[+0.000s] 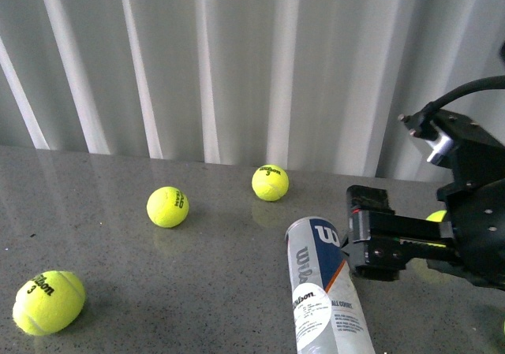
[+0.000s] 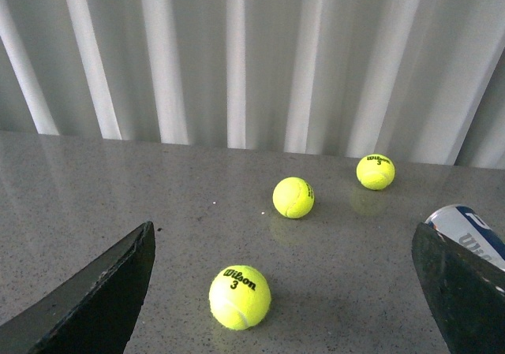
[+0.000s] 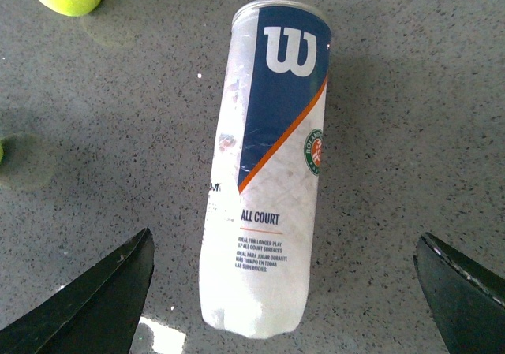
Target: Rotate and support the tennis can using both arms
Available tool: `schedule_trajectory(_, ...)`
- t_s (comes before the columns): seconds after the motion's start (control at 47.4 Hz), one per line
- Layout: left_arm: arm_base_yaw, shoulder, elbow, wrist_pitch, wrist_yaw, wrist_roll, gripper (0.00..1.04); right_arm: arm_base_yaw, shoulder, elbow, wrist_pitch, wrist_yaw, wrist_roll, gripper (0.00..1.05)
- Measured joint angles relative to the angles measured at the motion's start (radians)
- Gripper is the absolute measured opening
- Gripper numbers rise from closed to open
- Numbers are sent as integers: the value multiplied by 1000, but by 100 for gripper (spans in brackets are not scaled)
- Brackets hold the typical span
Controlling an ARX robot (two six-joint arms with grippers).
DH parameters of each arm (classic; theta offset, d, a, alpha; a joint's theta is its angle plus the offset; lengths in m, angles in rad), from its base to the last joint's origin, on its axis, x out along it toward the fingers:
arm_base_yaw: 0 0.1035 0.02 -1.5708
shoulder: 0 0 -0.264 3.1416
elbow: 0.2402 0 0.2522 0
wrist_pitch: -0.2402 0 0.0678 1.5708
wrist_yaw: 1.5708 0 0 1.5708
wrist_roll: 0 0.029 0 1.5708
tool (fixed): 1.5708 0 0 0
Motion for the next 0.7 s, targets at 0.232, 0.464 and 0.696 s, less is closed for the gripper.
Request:
schedule_trajectory(0.232,0,0,0,0,0,0,98,8,161,61,11,8,21,98)
schedule_trajectory(0.464,0,0,0,0,0,0,98,8,275,109,31,11,22,98)
schedule_trajectory(0.696,0,0,0,0,0,0,98,20,445,247,15,-5,31,98)
